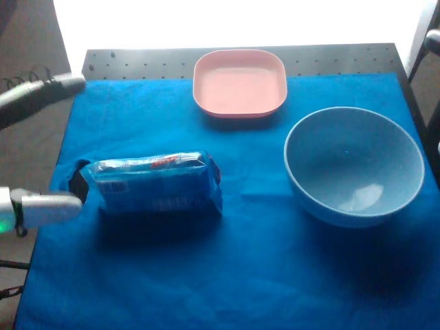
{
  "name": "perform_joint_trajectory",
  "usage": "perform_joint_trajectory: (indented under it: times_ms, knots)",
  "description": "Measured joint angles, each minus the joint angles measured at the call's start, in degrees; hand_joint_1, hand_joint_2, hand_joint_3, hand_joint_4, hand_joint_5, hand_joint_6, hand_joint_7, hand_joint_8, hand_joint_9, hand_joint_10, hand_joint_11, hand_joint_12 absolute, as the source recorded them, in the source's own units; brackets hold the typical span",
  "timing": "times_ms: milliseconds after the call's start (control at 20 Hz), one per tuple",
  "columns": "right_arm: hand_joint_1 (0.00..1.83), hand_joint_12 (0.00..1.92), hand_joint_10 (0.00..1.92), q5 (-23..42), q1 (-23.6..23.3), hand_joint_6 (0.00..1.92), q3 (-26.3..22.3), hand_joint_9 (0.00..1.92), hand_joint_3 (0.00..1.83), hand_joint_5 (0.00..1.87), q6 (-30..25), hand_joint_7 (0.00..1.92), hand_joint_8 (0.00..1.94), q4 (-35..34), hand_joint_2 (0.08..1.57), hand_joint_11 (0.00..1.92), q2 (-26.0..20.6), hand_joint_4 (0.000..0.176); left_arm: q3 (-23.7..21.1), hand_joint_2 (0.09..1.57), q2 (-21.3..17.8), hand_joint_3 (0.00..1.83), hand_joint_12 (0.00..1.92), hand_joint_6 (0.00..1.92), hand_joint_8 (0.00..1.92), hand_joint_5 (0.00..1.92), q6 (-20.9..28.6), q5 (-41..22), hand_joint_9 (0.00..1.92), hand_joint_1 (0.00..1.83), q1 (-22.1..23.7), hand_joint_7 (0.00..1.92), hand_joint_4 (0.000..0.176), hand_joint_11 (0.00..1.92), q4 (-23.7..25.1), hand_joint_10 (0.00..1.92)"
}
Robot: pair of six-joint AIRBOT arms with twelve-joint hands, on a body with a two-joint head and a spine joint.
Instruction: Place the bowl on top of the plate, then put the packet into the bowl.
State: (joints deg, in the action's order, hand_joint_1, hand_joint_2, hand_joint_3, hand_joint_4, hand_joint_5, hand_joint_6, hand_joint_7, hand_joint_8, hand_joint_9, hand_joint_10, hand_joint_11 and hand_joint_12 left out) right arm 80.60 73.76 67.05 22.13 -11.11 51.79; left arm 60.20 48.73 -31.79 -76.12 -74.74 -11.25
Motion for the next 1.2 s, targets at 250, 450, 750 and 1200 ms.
perform_joint_trajectory:
  times_ms: [250,450,750,1200]
  knots:
    - [0.62,0.07,0.00,0.0,0.0,0.00,0.0,0.11,0.00,0.14,0.0,0.09,0.00,0.2,1.10,0.07,0.0,0.075,0.5,0.93,0.4,0.00,0.14,0.00,0.00,0.37,0.0,1.3,0.20,0.75,0.8,0.32,0.054,0.00,0.7,0.00]
    - [0.62,0.07,0.00,0.0,0.0,0.00,0.0,0.11,0.00,0.12,0.0,0.09,0.00,0.2,1.11,0.07,0.0,0.075,0.5,0.93,0.4,0.00,0.22,0.00,0.00,0.37,0.0,1.4,0.23,0.78,0.9,0.34,0.053,0.00,0.6,0.00]
    - [0.57,0.01,0.00,-1.2,-0.1,0.00,0.0,0.01,0.00,0.10,-0.7,0.06,0.00,1.5,1.10,0.01,0.0,0.061,0.5,0.96,0.4,0.00,0.26,0.00,0.00,0.33,0.0,1.4,0.20,0.75,1.0,0.30,0.028,0.00,0.7,0.00]
    - [0.49,0.00,0.02,-10.0,-9.0,0.00,-0.9,0.07,0.00,0.05,-1.3,0.07,0.00,18.8,0.93,0.00,-0.6,0.106,0.4,0.96,0.5,0.00,0.20,0.00,0.00,0.27,0.0,1.4,0.13,0.78,1.0,0.23,0.032,0.00,1.0,0.00]
